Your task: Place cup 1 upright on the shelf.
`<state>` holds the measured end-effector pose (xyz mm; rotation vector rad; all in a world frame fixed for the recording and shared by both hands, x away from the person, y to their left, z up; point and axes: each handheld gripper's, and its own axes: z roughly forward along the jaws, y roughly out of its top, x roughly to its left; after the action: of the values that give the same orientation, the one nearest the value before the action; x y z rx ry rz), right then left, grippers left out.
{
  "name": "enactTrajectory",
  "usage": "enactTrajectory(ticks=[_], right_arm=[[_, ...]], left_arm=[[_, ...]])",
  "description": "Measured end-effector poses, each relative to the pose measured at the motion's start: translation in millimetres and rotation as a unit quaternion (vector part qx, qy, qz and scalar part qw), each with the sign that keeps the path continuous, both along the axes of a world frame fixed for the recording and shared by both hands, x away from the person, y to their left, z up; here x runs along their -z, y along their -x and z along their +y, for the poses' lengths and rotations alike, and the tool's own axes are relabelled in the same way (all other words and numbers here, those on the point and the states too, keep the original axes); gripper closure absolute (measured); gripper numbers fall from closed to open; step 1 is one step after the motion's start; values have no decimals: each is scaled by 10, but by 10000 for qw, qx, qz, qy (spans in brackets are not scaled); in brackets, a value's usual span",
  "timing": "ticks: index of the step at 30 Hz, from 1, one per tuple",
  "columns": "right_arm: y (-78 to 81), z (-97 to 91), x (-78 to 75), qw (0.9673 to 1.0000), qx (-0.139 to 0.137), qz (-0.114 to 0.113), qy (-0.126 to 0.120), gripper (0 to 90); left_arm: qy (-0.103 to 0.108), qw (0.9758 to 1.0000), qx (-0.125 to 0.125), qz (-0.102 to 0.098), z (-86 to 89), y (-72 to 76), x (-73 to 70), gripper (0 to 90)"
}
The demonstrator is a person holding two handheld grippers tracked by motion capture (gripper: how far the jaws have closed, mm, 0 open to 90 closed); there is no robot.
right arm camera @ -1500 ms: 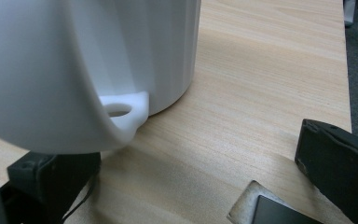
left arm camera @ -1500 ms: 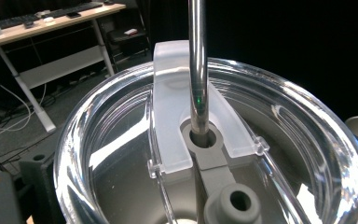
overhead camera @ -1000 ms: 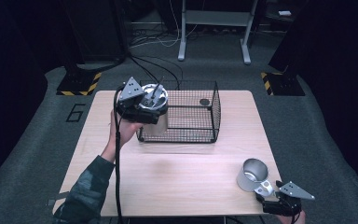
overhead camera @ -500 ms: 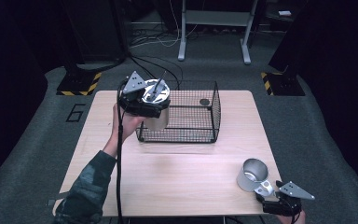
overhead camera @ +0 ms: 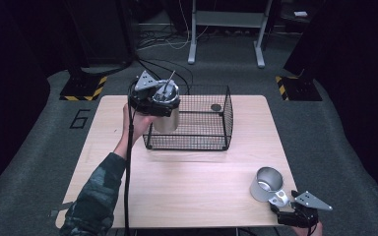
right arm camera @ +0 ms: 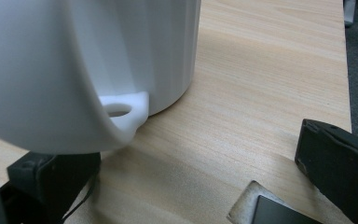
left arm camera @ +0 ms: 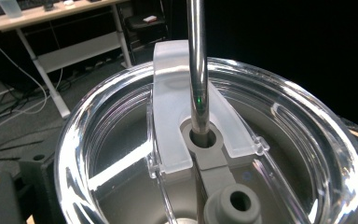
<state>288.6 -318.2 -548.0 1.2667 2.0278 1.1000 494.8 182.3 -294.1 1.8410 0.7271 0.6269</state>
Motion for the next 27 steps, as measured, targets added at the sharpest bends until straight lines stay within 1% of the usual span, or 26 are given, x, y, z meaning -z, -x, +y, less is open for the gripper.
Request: enactTrajectory(ticks=[2,3,6,7,11,12,14,18,19,22,23,24,26,27], right_arm=[[-1,-1,0,10000,-7,-3,4,0],[-2,-1,0,10000,-7,-2,5,0],[-2,0,0,10000,-6,-2,4,0],[-2,0,0,10000,-6,-2,5,0],[-2,0,-1,10000,-6,1,4,0],[-2,-1,-1,10000,-8,0,5,0],[-2,-1,-1,10000,-9,1,5,0],[-2,-1,-1,10000,-10,6,2,0],[-2,-1,-1,10000,-10,6,2,0],[-2,-1,-1,10000,-12,1,4,0],[-2,-1,-1,10000,-9,2,5,0],[-2,-1,-1,10000,-9,2,5,0],[-2,2,0,10000,16,-4,-9,0],[-2,5,0,10000,30,-1,-21,0]], left_arm=[[-16,10000,-24,50,16,-57,33,42],[49,9999,-92,38,13,-80,51,42],[67,9998,-144,80,25,-142,83,42],[67,9998,-167,63,26,-160,93,42],[54,9996,-239,118,27,-236,143,42],[77,9995,-260,140,25,-249,156,42],[26,9995,-248,174,24,-276,172,42],[-35,9994,-301,153,4,-318,204,42],[28,9993,-331,162,-11,-330,219,42],[-22,9991,-371,191,-22,-373,253,42],[16,9991,-390,191,-28,-387,264,42],[-8,9990,-385,211,-22,-403,274,42],[25,9987,-424,287,-30,-443,310,42],[26,9986,-456,272,-41,-457,327,42]])
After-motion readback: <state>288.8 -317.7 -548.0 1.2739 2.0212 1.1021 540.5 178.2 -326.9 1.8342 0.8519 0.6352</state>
